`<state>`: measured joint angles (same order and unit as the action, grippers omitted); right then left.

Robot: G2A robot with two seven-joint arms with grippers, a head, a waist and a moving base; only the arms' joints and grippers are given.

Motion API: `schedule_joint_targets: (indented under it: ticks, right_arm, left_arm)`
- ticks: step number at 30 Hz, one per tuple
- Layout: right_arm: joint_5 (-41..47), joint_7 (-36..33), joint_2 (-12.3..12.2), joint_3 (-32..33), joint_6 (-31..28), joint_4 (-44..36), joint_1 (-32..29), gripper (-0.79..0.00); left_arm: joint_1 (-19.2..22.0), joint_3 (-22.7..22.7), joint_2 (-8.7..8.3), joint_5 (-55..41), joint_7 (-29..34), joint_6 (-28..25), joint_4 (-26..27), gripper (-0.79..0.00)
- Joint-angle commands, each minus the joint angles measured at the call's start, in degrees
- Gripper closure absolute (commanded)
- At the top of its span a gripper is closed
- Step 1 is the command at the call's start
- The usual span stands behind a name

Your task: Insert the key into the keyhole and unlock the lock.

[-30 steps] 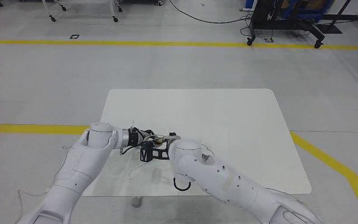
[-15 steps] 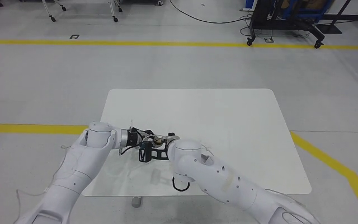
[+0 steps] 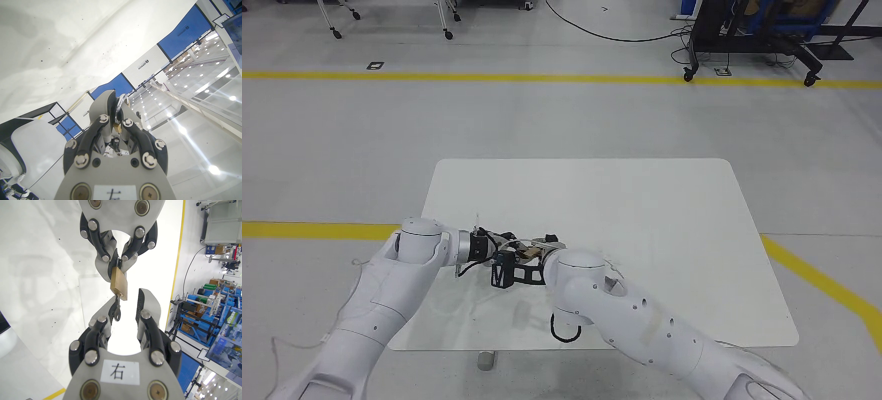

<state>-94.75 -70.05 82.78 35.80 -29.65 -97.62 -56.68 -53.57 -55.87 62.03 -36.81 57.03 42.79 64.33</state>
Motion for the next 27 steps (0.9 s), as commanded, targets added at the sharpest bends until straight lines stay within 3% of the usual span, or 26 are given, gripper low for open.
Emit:
schedule_joint_targets:
  ticks: [1,8,24,27]
  right_arm:
    - [-0.11,-0.06,0.03,0.17,-0.03,-0.14,-0.16,-0.259]
    - [-0.3,-0.46,0.13,0.81,-0.58,-0.53,-0.78,-0.339]
    - [-1.27,0.08,-0.54,4.35,-1.36,-4.45,-4.08,-0.385]
    - [-1.69,2.92,-1.36,6.62,-2.22,-6.13,-6.31,-0.471]
  left_arm:
    - [0.02,0.03,-0.03,-0.11,-0.06,-0.07,-0.04,0.0]
    - [-0.01,0.09,-0.12,-0.56,-0.52,-0.21,0.0,0.0]
    - [-0.09,-0.38,-0.56,-1.35,-0.98,-0.53,0.24,0.0]
    - [-0.1,-0.4,-0.64,-1.48,-0.78,-0.53,0.28,0.0]
